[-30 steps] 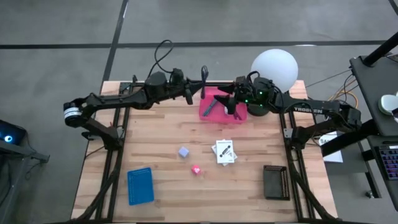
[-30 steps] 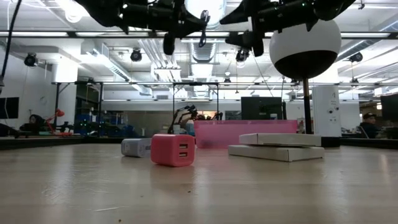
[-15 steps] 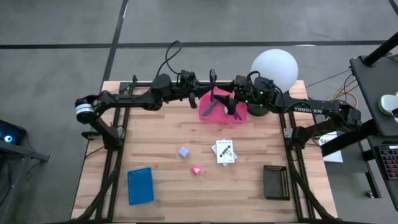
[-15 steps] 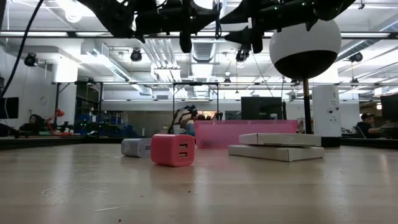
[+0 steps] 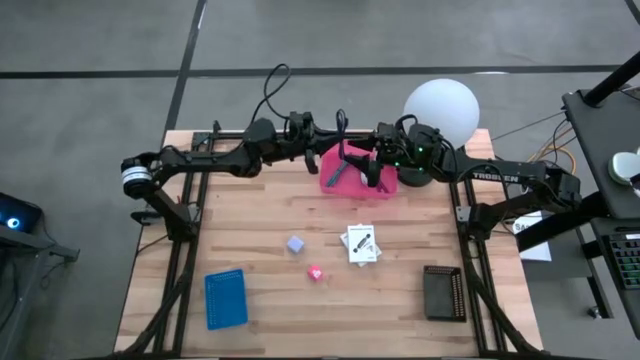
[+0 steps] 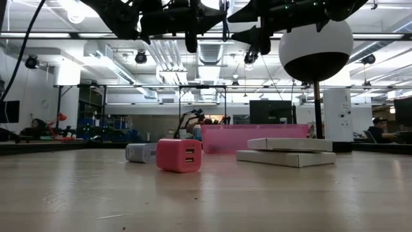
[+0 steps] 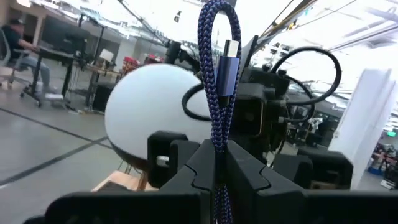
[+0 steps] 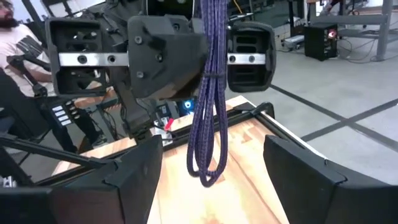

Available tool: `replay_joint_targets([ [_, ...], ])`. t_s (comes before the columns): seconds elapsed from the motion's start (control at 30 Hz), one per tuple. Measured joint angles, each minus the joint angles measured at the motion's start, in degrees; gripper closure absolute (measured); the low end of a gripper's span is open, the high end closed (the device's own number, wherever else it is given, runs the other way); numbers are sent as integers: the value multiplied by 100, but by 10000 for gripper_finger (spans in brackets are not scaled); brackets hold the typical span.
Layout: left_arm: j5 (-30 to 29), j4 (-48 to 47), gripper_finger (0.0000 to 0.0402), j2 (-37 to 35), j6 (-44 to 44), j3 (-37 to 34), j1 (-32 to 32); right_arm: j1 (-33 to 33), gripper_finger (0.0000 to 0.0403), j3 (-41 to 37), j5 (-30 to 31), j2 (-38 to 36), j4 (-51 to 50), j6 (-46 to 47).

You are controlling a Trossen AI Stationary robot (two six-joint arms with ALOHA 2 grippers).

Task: Pick and place items into bin
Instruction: Put the blue charger cable into the pink bin

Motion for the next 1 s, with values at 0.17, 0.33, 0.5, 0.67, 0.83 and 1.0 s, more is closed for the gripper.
replay_joint_targets([
  [0.17,-159,53,398,0,161,4,-2,-4,145,-1,9,0,60,-9],
  [0.33,-179,61,398,0,166,4,-2,-7,146,-1,45,0,69,-24],
  [0.5,-199,59,398,0,166,4,-6,-7,150,-1,244,88,375,-149],
  [0.67,-201,59,398,0,154,4,-2,-7,147,-1,257,419,736,-140],
  [0.83,-200,57,398,0,116,-1,-4,-7,155,-1,257,503,722,-24],
  [1.0,-201,56,398,0,114,-9,-6,-17,181,-1,402,474,762,-23],
])
